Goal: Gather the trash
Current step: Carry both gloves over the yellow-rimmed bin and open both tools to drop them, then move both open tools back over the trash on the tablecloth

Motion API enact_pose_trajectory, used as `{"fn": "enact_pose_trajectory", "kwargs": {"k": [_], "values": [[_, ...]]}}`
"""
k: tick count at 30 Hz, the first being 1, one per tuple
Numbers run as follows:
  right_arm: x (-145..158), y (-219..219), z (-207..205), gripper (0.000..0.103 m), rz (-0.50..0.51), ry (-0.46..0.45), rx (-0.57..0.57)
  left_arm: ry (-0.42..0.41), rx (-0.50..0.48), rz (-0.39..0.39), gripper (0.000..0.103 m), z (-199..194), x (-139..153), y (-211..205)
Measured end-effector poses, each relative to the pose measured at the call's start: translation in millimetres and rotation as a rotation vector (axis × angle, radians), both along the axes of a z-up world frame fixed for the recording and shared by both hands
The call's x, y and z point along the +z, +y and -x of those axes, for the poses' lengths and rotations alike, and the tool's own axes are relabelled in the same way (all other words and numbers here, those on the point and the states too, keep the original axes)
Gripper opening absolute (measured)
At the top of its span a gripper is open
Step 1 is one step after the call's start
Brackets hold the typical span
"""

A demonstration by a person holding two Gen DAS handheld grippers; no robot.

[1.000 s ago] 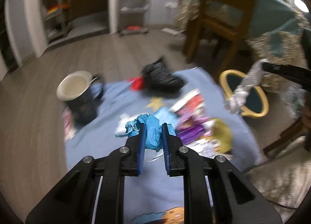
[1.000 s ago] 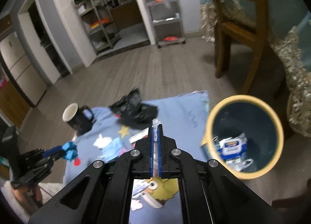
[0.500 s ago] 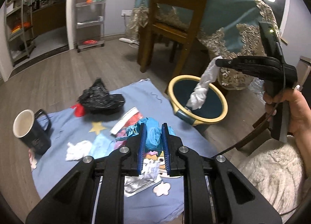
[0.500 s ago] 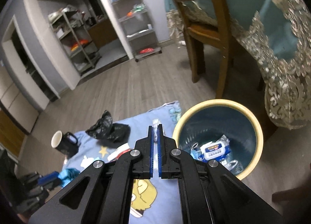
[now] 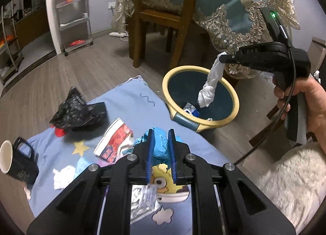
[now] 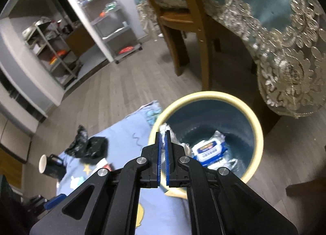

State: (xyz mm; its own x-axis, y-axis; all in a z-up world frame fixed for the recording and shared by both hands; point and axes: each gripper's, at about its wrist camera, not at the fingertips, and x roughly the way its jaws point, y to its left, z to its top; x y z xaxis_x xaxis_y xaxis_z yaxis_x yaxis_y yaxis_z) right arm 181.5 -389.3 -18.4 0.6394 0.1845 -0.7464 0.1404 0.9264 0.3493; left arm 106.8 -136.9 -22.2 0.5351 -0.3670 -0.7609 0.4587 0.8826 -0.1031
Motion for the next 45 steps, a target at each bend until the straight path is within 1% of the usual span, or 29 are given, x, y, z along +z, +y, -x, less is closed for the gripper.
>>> {"fn": "enact_pose_trajectory", "kwargs": {"k": [6,11,16,19,21,24,27,28,29,30,31,32,33,34,35,36,37,39,41,42,43,44,45], "values": [[-13,-24,-9,0.004,-0.002,0.019,-0.070,0.021,-0.027,0.012,0.013,-29,1,-30],[-21,-44,-11,0.004,0.006,0.035,-0.124,0.012,-0.066,0.018,0.013,-56,3,-66],[-27,-66,-8,0.004,-0.014,0.045,-0.203,0.025,-0.094,0.012,0.013,-83,0,-105],[-29,-77,-5,0.004,-0.027,0.042,-0.248,0.026,-0.123,0.001,0.013,-91,-2,-130],[-29,-83,-2,0.004,-0.042,0.034,-0.275,0.027,-0.141,0.034,0.013,-95,0,-143],[-27,-89,0,0.005,-0.045,0.014,-0.300,0.013,-0.135,0.069,0.013,-100,3,-155],[-24,-92,3,0.005,-0.062,-0.007,-0.317,-0.024,-0.117,0.064,0.013,-102,4,-160],[-23,-92,4,0.005,-0.060,-0.011,-0.319,-0.023,-0.112,0.062,0.015,-103,2,-162],[-24,-91,3,0.007,-0.059,-0.009,-0.318,-0.015,-0.108,0.062,0.017,-104,1,-161],[-25,-90,2,0.012,-0.058,0.001,-0.310,-0.010,-0.105,0.061,0.017,-105,0,-160],[-25,-88,1,0.016,-0.049,0.008,-0.305,-0.005,-0.098,0.054,0.021,-105,-2,-158],[-25,-87,0,0.023,-0.042,0.011,-0.305,-0.004,-0.092,0.050,0.033,-106,-3,-156],[-25,-87,0,0.027,-0.043,0.008,-0.307,-0.006,-0.081,0.046,0.040,-105,-4,-153],[-24,-86,-1,0.033,-0.051,0.003,-0.308,-0.010,-0.067,0.046,0.053,-105,-5,-148],[-23,-85,-1,0.036,-0.056,0.001,-0.308,-0.015,-0.052,0.052,0.056,-105,-5,-142],[-24,-84,-1,0.038,-0.057,0.003,-0.306,-0.012,-0.045,0.057,0.056,-105,-5,-138],[-24,-84,-1,0.043,-0.058,0.006,-0.305,-0.005,-0.034,0.061,0.056,-105,-6,-133],[-24,-83,-3,0.050,-0.065,0.009,-0.301,-0.002,-0.011,0.059,0.061,-105,-6,-124],[-22,-82,-3,0.063,-0.063,0.002,-0.301,-0.010,0.012,0.059,0.071,-103,-4,-113],[-21,-81,-3,0.068,-0.064,-0.005,-0.298,-0.014,0.024,0.063,0.074,-101,-2,-107],[-20,-80,-3,0.078,-0.063,-0.010,-0.297,-0.016,0.032,0.069,0.076,-99,-1,-101],[-19,-79,-4,0.086,-0.059,-0.014,-0.294,-0.018,0.042,0.072,0.079,-97,2,-94],[-18,-78,-4,0.088,-0.056,-0.016,-0.287,-0.020,0.052,0.072,0.081,-94,4,-88]]}}
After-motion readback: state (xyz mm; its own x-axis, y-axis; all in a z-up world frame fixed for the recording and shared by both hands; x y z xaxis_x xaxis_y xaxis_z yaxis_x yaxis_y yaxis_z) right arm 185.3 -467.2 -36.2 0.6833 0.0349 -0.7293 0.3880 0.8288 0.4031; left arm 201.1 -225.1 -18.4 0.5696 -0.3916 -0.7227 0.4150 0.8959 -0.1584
